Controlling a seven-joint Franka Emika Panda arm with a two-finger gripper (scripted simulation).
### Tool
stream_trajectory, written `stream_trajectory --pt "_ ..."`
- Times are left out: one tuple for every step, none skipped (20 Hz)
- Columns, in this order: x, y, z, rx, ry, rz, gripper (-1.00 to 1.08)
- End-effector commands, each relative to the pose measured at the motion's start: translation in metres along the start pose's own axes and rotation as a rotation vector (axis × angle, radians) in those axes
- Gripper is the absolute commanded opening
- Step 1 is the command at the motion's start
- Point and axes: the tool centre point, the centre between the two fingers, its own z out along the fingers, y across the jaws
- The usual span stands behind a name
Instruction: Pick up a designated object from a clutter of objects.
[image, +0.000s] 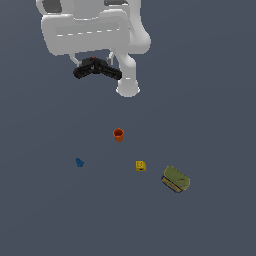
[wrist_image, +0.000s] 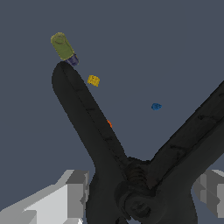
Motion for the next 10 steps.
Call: stream_trajectory --pt "0.002 0.001 -0.005 -0.001 0.002 0.0 -1.0" --pt "0.002 0.002 -0.007 -0.001 0.002 0.0 -1.0" --pt "0.003 0.003 -0.01 -0.001 0.002 0.0 -1.0" --pt "0.004 0.004 -0.012 -0.001 0.002 0.0 -1.0" --pt "0.005 0.004 -0.014 -0.001 0.002 0.0 -1.0" --pt "0.005 0.005 -0.016 -0.001 0.002 0.0 -1.0" --pt "0.006 0.005 -0.017 -0.001 0.002 0.0 -1.0" --pt "0.006 0.005 -0.018 -0.001 0.002 0.0 -1.0" --pt "0.006 0.006 -0.019 -0.001 0.002 0.0 -1.0" --pt "0.006 0.006 -0.019 -0.001 0.002 0.0 -1.0"
